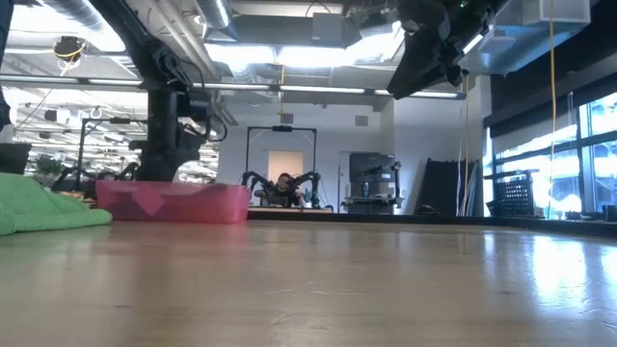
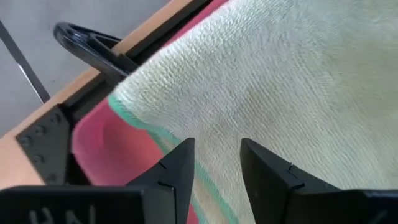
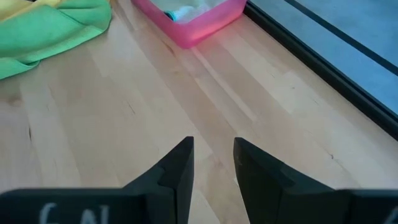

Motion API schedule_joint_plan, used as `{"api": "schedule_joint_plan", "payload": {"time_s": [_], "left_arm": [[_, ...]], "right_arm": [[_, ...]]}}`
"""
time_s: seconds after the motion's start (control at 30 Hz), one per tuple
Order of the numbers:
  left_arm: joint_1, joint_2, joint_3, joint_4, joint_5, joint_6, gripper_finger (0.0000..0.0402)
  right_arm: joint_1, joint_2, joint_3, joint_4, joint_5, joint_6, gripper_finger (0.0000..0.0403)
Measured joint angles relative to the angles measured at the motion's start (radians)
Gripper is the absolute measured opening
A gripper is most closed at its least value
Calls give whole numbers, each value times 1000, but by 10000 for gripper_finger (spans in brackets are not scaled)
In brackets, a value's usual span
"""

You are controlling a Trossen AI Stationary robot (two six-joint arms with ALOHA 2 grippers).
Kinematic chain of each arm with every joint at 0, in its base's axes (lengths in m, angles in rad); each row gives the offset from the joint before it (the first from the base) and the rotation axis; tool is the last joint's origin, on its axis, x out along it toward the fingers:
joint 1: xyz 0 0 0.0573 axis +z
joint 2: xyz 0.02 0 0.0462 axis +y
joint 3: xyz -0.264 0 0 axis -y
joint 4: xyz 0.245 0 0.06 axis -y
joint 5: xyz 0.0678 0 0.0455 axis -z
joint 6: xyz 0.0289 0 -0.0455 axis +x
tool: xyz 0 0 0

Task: Fold microfiber towels
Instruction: Fold the green microfiber towel

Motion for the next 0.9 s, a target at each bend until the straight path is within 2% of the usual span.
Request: {"api": "schedule_joint_plan", "payload": {"time_s": [0.17, 0.3, 0.43, 0.63, 0.8, 0.9], "left_arm": [[-10, -4, 94, -137, 37, 19, 121], [-50, -63, 138, -239, 58, 38, 121], [-101, -179, 141, -350, 62, 26, 121], [-196, -339, 141, -492, 112, -99, 121], [-301, -384, 102, -684, 113, -164, 121], [-354, -384, 61, -761, 209, -172, 121]], "right_arm": [[0, 0, 0, 3, 0, -5, 116], [0, 0, 0, 28, 0, -28, 116], [0, -11, 3, 34, 1, -28, 116], [0, -15, 3, 33, 1, -80, 116], [0, -15, 3, 64, 0, -133, 116], [-8, -15, 3, 109, -58, -168, 116]]}}
